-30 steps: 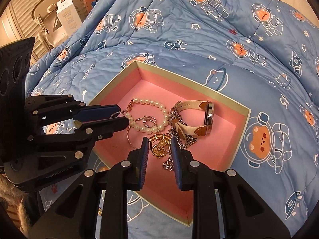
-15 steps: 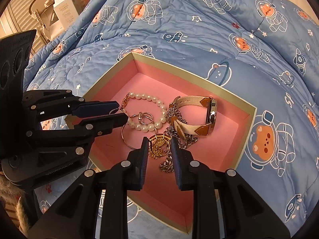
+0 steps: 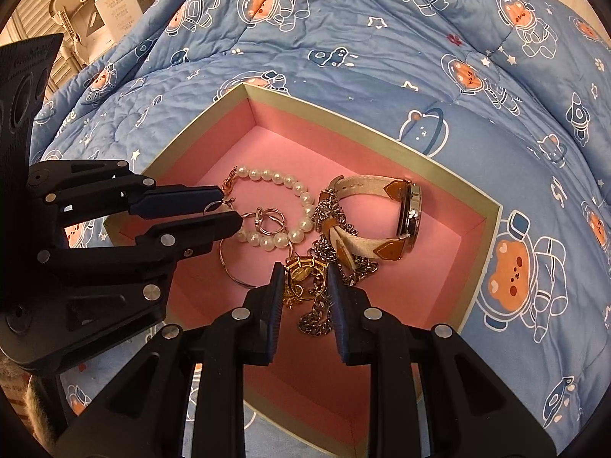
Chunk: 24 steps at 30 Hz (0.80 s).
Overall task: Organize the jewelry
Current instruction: 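Open both grippers to release the rings into the box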
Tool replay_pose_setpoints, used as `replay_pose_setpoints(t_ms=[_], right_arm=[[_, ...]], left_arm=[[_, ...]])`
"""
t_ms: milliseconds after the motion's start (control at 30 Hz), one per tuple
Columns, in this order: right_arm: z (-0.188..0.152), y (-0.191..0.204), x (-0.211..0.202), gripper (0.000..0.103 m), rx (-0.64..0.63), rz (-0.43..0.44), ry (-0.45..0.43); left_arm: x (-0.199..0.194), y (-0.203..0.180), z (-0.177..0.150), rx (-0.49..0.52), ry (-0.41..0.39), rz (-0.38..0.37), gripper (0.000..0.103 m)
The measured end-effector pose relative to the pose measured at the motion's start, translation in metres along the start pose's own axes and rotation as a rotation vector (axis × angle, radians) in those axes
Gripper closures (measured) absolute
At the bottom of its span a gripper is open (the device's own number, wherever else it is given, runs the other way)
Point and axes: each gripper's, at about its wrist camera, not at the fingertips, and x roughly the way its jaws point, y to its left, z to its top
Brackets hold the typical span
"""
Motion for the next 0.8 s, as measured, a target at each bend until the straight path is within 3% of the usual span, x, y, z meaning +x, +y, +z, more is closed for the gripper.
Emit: replay_pose_setpoints(t_ms=[300,500,600,700,800], right_arm=[[0.000,-0.001,0.000,0.079,0.009,0.001,-0.006],[-0.001,0.001,-0.003,0.066,0.001,0.001,-0.016],[-0.001,0.001,-0.005,0.065,0.000,0.000,-0.024],[-0.003,0.000,-0.010,0.064,0.012,0.011,-0.039],[-0.005,-0.001,-0.020,0.055,0.013,0.019,-0.069]], left_arm=[[0.001,0.000,0.000,0.002,0.001,0.011,0.084],[0.000,0.001,0.001,-0.004,-0.007,0.009,0.075],[-0.002,0.002,0.001,-0.006,-0.014,0.014,0.072],[-0.006,0.004,0.001,-0.014,-0.035,0.014,0.063],[-0.011,0.005,0.001,-0.016,-0.056,0.005,0.055]])
